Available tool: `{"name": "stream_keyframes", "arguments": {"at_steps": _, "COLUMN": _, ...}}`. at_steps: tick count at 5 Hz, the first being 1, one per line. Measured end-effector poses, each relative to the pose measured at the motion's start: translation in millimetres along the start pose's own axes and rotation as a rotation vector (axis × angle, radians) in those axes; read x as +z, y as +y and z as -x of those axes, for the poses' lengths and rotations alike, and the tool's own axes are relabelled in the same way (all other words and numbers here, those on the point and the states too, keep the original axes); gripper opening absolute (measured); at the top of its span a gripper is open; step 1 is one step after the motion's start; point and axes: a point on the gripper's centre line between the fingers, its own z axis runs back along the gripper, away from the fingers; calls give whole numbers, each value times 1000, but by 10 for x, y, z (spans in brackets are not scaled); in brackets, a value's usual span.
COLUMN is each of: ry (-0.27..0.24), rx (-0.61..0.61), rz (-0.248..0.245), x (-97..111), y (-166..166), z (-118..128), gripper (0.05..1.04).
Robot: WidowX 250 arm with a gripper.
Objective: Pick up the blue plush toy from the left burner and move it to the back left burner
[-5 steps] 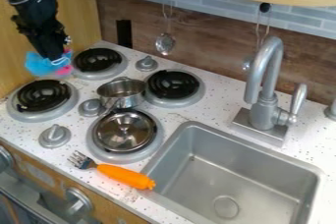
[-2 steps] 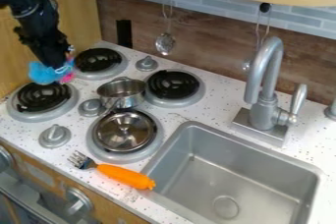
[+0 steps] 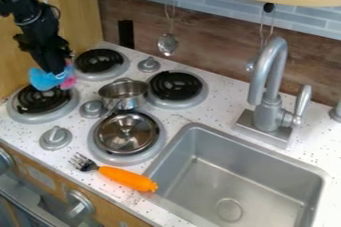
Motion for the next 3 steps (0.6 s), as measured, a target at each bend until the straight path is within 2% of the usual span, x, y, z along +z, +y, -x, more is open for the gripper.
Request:
{"name": "stream_keyframes", "arguments": {"at_steps": 2, "ry": -11, "rx": -72, "rz": 23, "x": -84, "y": -290, "z": -171, "gripper": 238}}
{"name": "stream_keyframes", "arguments": {"at_steps": 3, "ry": 6, "rx": -111, "rz": 34, "x": -89, "y": -406, "z": -180, "gripper": 238}}
